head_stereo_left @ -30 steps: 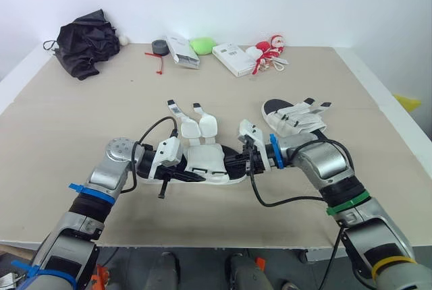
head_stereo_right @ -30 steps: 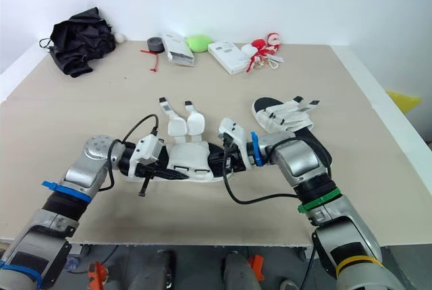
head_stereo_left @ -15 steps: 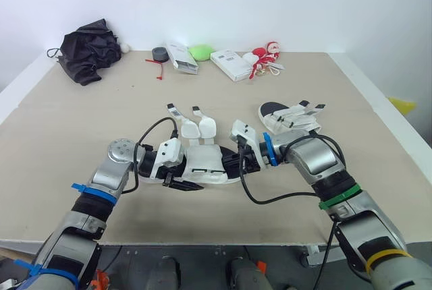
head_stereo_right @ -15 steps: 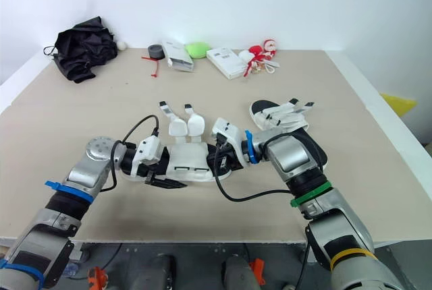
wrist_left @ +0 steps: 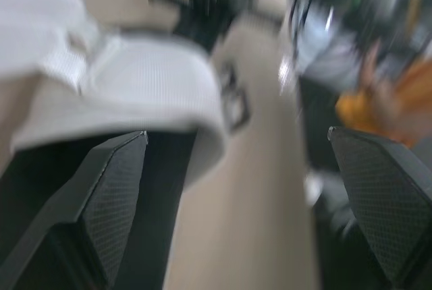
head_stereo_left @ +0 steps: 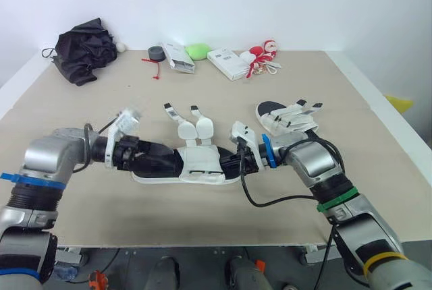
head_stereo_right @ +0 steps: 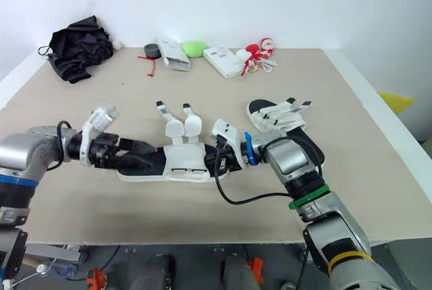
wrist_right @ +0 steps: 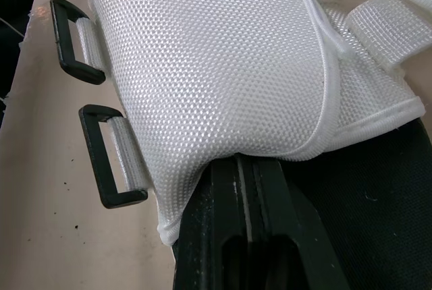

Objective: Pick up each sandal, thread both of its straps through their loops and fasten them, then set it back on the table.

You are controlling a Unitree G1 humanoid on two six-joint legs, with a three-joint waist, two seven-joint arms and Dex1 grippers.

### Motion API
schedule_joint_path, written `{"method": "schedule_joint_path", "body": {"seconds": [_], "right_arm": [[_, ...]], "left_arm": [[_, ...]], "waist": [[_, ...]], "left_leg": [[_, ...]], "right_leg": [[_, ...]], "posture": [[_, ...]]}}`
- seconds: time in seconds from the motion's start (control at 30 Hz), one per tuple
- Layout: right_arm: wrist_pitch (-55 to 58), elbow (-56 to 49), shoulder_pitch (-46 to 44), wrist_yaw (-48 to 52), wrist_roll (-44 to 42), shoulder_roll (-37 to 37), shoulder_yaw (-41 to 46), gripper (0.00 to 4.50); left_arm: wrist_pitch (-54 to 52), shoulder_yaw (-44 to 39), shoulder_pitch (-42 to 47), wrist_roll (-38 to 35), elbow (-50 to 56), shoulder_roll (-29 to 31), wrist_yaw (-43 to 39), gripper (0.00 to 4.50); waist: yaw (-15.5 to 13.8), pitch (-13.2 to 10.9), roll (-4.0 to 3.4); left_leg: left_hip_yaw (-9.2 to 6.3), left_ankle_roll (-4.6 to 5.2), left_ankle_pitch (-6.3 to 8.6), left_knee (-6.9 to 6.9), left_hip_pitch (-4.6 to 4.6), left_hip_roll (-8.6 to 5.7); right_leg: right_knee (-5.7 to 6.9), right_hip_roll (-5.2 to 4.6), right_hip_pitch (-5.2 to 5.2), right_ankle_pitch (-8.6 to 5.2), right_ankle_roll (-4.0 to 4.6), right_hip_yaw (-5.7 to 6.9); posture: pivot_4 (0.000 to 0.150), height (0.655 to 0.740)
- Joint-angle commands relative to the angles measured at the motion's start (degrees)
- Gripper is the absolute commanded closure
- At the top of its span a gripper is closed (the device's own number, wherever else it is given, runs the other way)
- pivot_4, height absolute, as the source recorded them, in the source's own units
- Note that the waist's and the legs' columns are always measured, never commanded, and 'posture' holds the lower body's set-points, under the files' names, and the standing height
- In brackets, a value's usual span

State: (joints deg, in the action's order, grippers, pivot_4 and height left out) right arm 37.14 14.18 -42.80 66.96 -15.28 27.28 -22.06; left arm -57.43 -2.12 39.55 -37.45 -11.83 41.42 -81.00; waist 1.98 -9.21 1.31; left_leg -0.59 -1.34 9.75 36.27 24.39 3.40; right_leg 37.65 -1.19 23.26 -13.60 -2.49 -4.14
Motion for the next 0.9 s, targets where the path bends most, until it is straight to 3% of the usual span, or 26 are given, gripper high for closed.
{"method": "schedule_joint_path", "body": {"seconds": [0.03,0.37,0.57,0.9], "right_arm": [[-0.2,2.5,4.1,-0.9,2.9,-0.3,-2.5,4.5],[-3.4,1.8,5.9,0.5,3.9,-0.4,-2.8,4.5],[-3.4,2.0,5.2,0.4,4.0,-0.9,-2.7,4.5],[-2.6,0.7,5.8,0.1,3.9,-1.1,-2.4,4.5]], "left_arm": [[-2.1,-8.0,4.2,-3.2,-6.8,-3.4,8.9,0.06],[-4.2,-14.3,12.8,1.4,-31.1,-13.7,35.2,0.06],[-0.6,-18.8,17.1,1.9,-43.8,-17.1,43.3,0.06],[11.7,-24.3,23.9,2.7,-55.0,-22.7,54.1,0.06]], "waist": [[0.1,0.1,0.12],[0.5,0.3,0.43],[0.6,0.3,0.47],[0.6,0.4,0.51]], "left_leg": [[0.0,0.0,0.0,0.0,-0.02,0.0],[-0.12,-0.04,0.02,-0.37,-0.15,0.0],[-0.12,-0.07,0.04,-0.55,-0.17,-0.02],[-0.23,-0.31,-0.08,-0.56,-0.22,-0.09]], "right_leg": [[0.0,0.0,-0.03,0.0,0.0,0.0],[0.0,0.11,-0.1,0.05,-0.29,0.01],[0.0,0.11,-0.06,-0.03,-0.27,0.01],[0.0,0.1,-0.15,0.0,-0.27,0.04]], "posture": [[0.15,0.738],[0.15,0.738],[0.15,0.738],[0.15,0.738]]}}
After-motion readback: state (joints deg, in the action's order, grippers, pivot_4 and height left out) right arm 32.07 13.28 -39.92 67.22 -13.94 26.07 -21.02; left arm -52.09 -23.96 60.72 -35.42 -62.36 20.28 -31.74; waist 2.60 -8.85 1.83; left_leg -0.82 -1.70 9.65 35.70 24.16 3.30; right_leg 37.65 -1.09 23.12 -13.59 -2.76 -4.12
